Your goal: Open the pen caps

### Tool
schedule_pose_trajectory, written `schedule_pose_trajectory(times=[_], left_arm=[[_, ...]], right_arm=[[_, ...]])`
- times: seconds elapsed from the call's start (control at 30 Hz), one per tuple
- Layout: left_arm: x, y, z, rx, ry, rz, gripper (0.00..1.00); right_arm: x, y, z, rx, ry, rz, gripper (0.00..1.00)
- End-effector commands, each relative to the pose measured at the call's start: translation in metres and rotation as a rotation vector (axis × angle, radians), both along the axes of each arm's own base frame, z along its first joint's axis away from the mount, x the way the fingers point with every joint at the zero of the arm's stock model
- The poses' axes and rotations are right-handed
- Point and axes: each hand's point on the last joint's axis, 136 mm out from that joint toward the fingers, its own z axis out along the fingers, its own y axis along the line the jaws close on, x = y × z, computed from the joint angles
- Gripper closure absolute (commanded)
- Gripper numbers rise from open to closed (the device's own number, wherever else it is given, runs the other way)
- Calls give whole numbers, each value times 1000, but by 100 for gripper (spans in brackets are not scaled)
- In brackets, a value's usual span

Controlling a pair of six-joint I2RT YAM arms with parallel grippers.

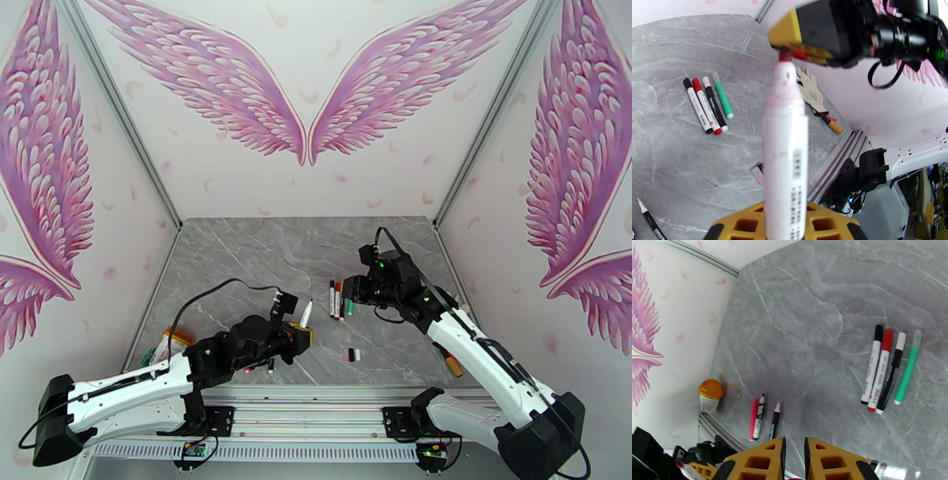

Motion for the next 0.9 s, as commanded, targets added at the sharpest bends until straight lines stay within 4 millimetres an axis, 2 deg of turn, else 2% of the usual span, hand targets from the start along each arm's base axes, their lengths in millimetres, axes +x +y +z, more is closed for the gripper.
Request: schedule_pose_trajectory(times=[0.0, 0.23, 0.47, 0.73, 0.87], left_arm=[[3, 9, -8, -28, 44, 12, 100], [14, 16, -11, -47, 69, 30, 100], [19, 16, -19, -34, 85, 33, 100], [23, 12, -26, -9, 93, 30, 100], [25, 10, -32, 5, 106, 30, 100]], right_arm=[[-20, -26, -26, -133, 38, -7, 94], [-51, -52, -69, -227, 129, -43, 93], [-70, -68, -101, -278, 184, -74, 93], [-75, -72, -112, -283, 206, -85, 92], [-76, -68, -124, -286, 238, -69, 91]])
